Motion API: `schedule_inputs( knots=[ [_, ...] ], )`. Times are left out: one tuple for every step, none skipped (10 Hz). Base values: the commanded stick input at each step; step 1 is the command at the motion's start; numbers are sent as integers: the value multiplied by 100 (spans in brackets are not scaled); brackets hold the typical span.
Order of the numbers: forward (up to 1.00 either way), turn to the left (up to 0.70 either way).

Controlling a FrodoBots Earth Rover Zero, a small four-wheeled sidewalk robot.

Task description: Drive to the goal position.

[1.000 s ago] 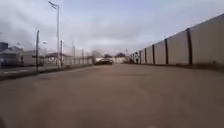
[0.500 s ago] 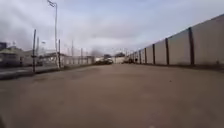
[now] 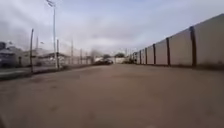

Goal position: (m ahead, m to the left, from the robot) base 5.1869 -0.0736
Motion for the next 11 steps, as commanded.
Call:
schedule_inputs(
  knots=[
    [50, 0],
    [50, 0],
    [50, 0],
    [50, 0],
    [50, 0],
    [50, 0],
    [50, 0],
    [50, 0],
    [50, 0],
    [50, 0],
    [50, 0]
  ],
)
